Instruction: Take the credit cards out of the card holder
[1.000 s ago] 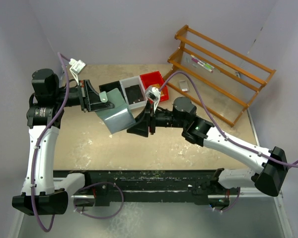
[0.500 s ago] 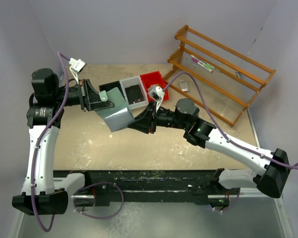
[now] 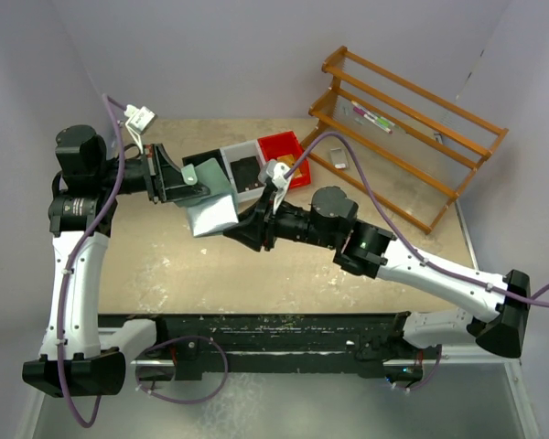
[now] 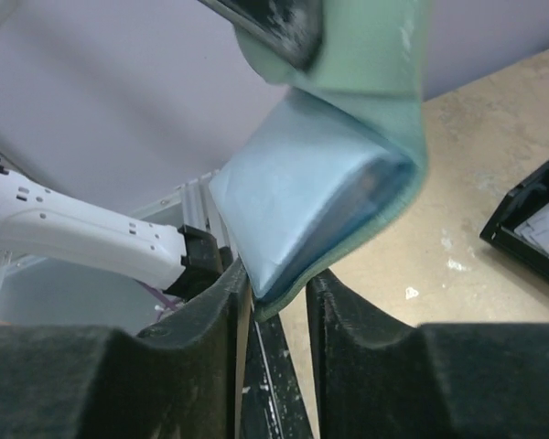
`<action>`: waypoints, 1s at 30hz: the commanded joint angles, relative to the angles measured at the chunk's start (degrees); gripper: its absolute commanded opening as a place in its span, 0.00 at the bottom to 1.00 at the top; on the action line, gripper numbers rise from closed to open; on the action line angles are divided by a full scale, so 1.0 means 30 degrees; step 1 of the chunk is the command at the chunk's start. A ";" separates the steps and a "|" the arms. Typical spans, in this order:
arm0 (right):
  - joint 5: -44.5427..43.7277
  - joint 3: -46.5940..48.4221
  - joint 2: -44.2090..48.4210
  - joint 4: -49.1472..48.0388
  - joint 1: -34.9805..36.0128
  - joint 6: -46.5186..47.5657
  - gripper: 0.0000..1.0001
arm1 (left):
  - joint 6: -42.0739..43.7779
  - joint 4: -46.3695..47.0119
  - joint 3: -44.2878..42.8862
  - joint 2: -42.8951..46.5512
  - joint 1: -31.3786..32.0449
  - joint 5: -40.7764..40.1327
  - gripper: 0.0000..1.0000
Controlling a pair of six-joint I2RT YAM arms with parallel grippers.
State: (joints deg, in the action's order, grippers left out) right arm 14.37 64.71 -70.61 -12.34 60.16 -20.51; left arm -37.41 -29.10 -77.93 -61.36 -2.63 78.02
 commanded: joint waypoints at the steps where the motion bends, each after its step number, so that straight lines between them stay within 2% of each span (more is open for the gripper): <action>1: -0.3082 0.2207 -0.0210 -0.1188 0.0648 0.1810 0.35 | -0.0513 0.0230 -0.0286 0.0406 0.0043 0.0849 0.00; 9: -0.4826 0.2671 -0.0712 -0.1362 0.0688 0.2045 0.38 | -0.0936 0.0234 -0.0381 0.0692 0.0037 0.1278 0.00; 16: -0.5938 0.3039 -0.1273 -0.1141 0.0669 0.1370 0.50 | -0.1036 0.0267 -0.0380 0.0821 0.0029 0.1474 0.00; 25: -0.5083 0.2366 -0.1296 -0.1933 0.0663 -0.0703 0.65 | -0.0831 0.0269 0.0009 0.0949 0.0015 0.1679 0.00; 30: -0.6004 0.2262 -0.1174 -0.2361 0.0674 -0.0956 0.71 | -0.0684 0.0218 0.0126 0.1048 0.0023 0.1810 0.00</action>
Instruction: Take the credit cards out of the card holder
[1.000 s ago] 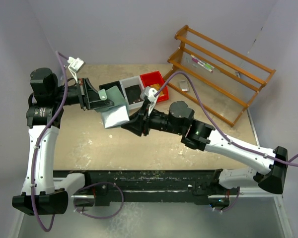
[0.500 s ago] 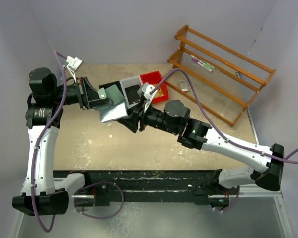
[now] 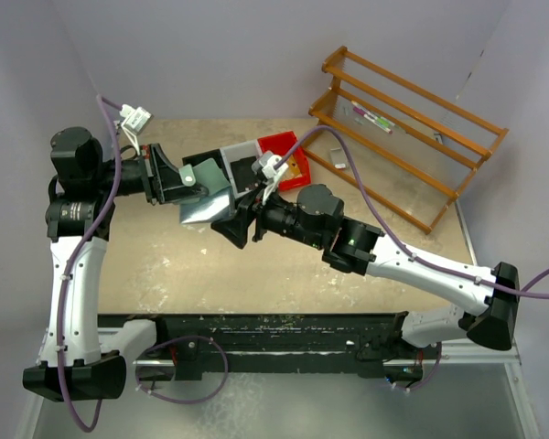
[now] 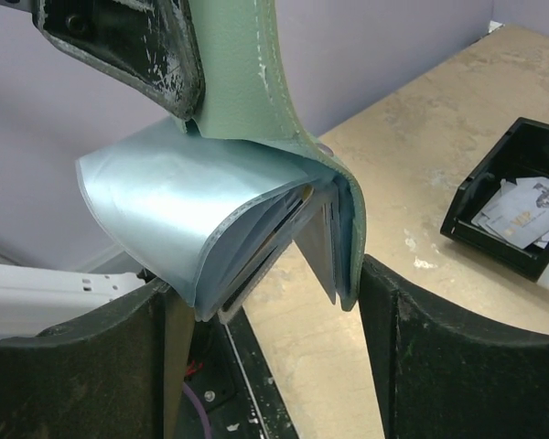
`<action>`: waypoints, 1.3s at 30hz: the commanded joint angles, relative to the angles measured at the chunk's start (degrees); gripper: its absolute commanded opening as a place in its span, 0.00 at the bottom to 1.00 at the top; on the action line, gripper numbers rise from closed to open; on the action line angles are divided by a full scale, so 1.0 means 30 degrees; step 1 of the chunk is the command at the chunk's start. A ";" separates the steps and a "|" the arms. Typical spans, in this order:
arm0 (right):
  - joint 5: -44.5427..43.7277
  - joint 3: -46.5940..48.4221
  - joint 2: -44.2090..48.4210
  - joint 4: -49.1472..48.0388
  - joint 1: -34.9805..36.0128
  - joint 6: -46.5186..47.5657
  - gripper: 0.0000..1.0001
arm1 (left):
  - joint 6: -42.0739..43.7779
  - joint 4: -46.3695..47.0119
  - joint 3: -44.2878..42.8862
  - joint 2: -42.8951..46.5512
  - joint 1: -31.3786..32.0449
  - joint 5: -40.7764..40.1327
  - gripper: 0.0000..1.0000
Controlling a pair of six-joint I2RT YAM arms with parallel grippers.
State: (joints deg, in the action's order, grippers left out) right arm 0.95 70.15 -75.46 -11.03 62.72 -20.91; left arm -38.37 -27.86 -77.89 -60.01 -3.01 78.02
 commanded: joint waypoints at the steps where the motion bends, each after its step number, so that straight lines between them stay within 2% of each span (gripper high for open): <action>1: -0.1655 0.0463 0.0481 -0.2879 -0.0191 -0.0861 0.72 | -0.0302 -0.0260 0.0121 0.0614 0.0137 0.1846 0.00; 8: -0.3240 0.0036 0.1106 -0.3758 -0.0193 -0.0884 0.74 | 0.0084 -0.0631 0.0182 0.0638 0.0136 0.1943 0.00; 15: -0.3302 -0.0605 0.1528 -0.4936 -0.0193 -0.0796 0.75 | 0.0164 -0.0744 0.0353 0.0616 0.0174 0.1943 0.00; 19: -0.2559 -0.0978 0.1479 -0.5837 -0.0193 -0.0630 0.73 | 0.0136 -0.0762 0.0375 0.0638 0.0164 0.1972 0.00; 24: 0.0649 -0.0869 0.0955 -0.5966 -0.0193 -0.0635 0.69 | 0.0075 -0.0735 0.0354 0.0659 0.0138 0.1972 0.00; 28: 0.3480 -0.1180 0.0867 -0.6630 -0.0459 -0.1043 0.54 | 0.0075 -0.0737 0.0389 0.0670 0.0151 0.1976 0.00; 31: 0.5614 -0.1304 0.0863 -0.7059 -0.1206 -0.2103 0.31 | 0.0076 -0.0734 0.0368 0.0667 0.0152 0.2002 0.00; 34: 0.6278 -0.1175 0.0938 -0.6632 -0.1982 -0.3263 0.06 | 0.0443 -0.0869 0.0358 0.0667 0.0133 0.1896 0.00; 35: 0.6447 -0.1041 0.0952 -0.6281 -0.2156 -0.3484 0.00 | 0.0755 -0.0989 0.0313 0.0689 0.0168 0.1824 0.00; 36: 0.6648 -0.0870 0.0954 -0.5948 -0.2310 -0.3588 0.00 | 0.1244 -0.1297 0.0256 0.0673 0.0132 0.1650 0.02; 37: 0.6787 -0.0522 0.0954 -0.5445 -0.2406 -0.3653 0.00 | 0.1891 -0.1724 0.0077 0.0627 0.0142 0.1434 0.10; 39: 0.6928 0.0349 0.0793 -0.3534 -0.2434 -0.3561 0.00 | 0.4121 -0.3243 -0.0844 0.0319 0.0150 0.0747 0.36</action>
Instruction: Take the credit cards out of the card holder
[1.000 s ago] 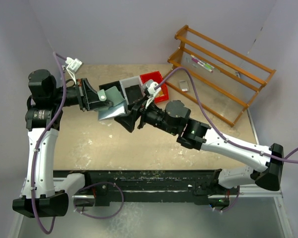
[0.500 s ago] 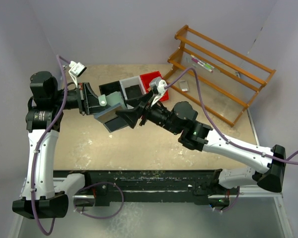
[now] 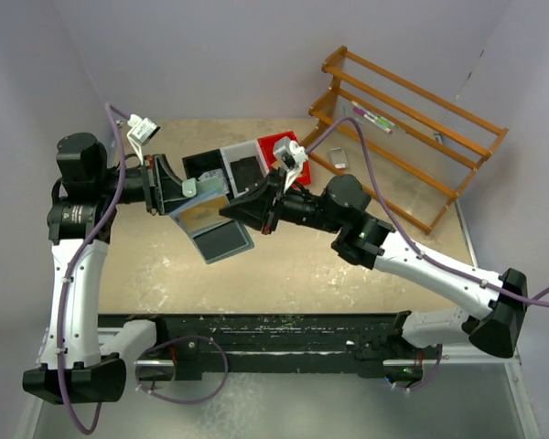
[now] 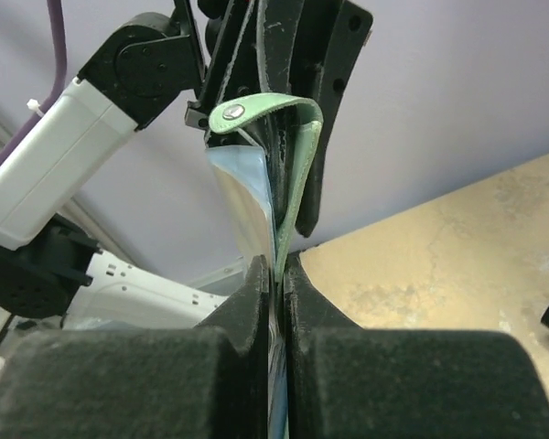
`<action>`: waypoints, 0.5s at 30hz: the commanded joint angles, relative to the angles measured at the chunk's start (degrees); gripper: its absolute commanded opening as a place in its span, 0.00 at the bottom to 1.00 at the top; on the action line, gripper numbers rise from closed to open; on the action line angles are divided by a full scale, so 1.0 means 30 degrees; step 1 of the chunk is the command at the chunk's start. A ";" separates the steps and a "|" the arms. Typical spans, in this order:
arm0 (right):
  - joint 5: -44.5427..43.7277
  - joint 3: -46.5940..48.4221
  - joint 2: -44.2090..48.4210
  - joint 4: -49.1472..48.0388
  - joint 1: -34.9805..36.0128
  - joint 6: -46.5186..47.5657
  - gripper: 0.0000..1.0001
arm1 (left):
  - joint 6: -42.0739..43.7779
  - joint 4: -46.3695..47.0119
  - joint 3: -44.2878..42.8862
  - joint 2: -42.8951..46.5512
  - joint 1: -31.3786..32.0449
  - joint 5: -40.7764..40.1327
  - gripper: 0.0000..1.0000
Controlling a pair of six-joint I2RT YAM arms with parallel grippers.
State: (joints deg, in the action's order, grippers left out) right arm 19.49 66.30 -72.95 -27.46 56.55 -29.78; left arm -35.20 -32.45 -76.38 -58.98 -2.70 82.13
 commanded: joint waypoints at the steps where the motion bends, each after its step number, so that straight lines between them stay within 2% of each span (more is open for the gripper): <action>1: 0.0870 0.2190 -0.0186 0.3185 -0.0400 -0.0395 0.00 | 0.4593 -0.2993 -0.2175 -0.0283 0.0050 -0.1154 0.44; 3: 0.0987 0.3331 -0.0485 0.5585 -0.0402 0.0156 0.00 | 0.7439 -0.5611 -0.4138 -0.1049 0.0050 -0.2451 0.49; 7: 0.0946 0.4742 -0.0942 0.9335 -0.0486 0.1234 0.00 | 1.1455 -0.8632 -0.7301 -0.2006 0.0048 -0.4962 0.60; 10: 0.0983 0.5030 -0.1033 1.0455 -0.0512 0.1650 0.00 | 1.2966 -0.9144 -0.6817 -0.1622 0.0028 -0.4771 0.69; 15: 0.1295 0.6004 -0.1651 1.1427 -0.0567 0.2077 0.00 | 1.5731 -1.1237 -0.4683 -0.1020 0.0025 -0.3241 0.74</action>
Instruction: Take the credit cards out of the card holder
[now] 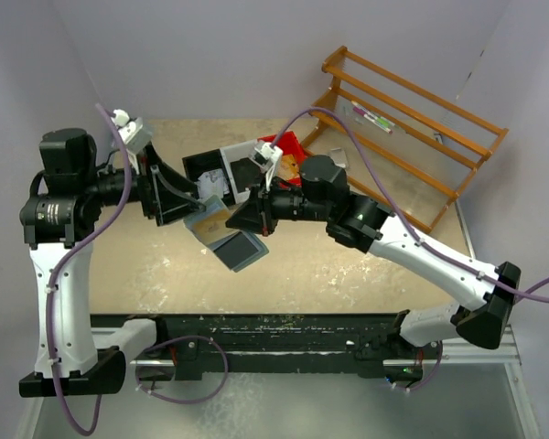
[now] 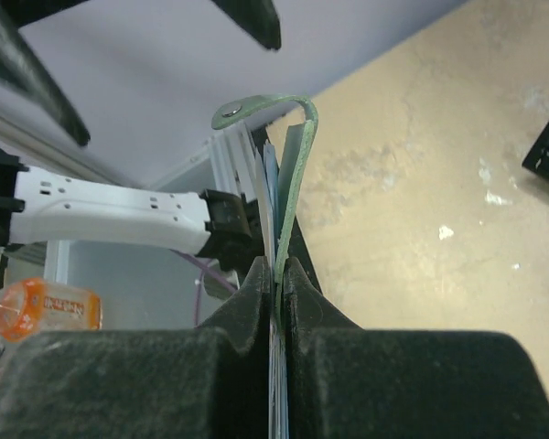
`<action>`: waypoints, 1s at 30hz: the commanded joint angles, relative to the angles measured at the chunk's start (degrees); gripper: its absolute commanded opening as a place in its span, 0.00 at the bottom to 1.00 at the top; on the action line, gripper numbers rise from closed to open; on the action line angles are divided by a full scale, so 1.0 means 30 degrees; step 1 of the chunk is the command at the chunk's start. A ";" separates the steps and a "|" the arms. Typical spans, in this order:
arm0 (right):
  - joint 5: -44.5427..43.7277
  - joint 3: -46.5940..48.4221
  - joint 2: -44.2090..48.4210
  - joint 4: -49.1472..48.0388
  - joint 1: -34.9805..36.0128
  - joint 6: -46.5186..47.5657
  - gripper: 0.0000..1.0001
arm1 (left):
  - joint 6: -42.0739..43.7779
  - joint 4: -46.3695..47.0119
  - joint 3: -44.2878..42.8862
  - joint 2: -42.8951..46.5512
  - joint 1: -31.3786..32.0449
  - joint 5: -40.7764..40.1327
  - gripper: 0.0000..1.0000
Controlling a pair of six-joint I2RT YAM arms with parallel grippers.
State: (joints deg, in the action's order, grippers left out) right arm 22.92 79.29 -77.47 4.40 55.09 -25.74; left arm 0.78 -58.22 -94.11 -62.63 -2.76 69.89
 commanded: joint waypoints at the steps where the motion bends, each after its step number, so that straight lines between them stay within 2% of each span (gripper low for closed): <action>1: 0.0274 0.1866 -0.0270 0.0863 -0.0082 0.0797 0.00 | 0.4159 -0.2746 0.1614 0.0344 0.0076 0.0577 0.73; 5: 0.1285 0.2946 -0.0994 0.1387 -0.0058 0.1277 0.00 | 0.5439 -0.1967 0.3183 0.1379 0.0069 -0.2004 0.72; 11: 0.2797 0.4484 -0.2136 0.2812 -0.0093 0.2176 0.00 | 0.6088 -0.1619 0.4156 0.1921 0.0065 -0.3723 0.72; 15: 0.3911 0.4979 -0.2770 0.3071 -0.0099 0.2421 0.00 | 0.6253 -0.1204 0.4916 0.2535 0.0069 -0.4033 0.72; 19: 0.4650 0.5903 -0.3547 0.3875 -0.0133 0.3065 0.00 | 0.7090 -0.2690 0.5162 0.2375 0.0072 -0.3026 0.71; 21: 0.4898 0.6414 -0.3905 0.4126 -0.0142 0.3224 0.00 | 0.7576 -0.3715 0.5271 0.2039 0.0070 -0.2135 0.67; 25: 0.5294 0.7262 -0.4605 0.4351 -0.0284 0.3371 0.00 | 0.7506 -0.3898 0.5303 0.1845 0.0099 -0.1152 0.46; 27: 0.5556 0.7725 -0.4906 0.4593 -0.0384 0.3580 0.00 | 0.7399 -0.3929 0.5222 0.1697 0.0092 -0.0892 0.43; 28: 0.5612 0.7983 -0.5022 0.4885 -0.0468 0.3772 0.00 | 0.7265 -0.3829 0.5194 0.1605 0.0067 -0.1064 0.44; 30: 0.5627 0.8270 -0.5083 0.5223 -0.0669 0.4090 0.00 | 0.7159 -0.3713 0.5006 0.1369 0.0091 -0.1863 0.65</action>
State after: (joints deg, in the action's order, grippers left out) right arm 36.69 99.22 -93.49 21.91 53.54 -15.77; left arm 21.69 -69.23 -78.30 -57.71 -2.63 62.37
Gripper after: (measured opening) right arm 0.024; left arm 0.485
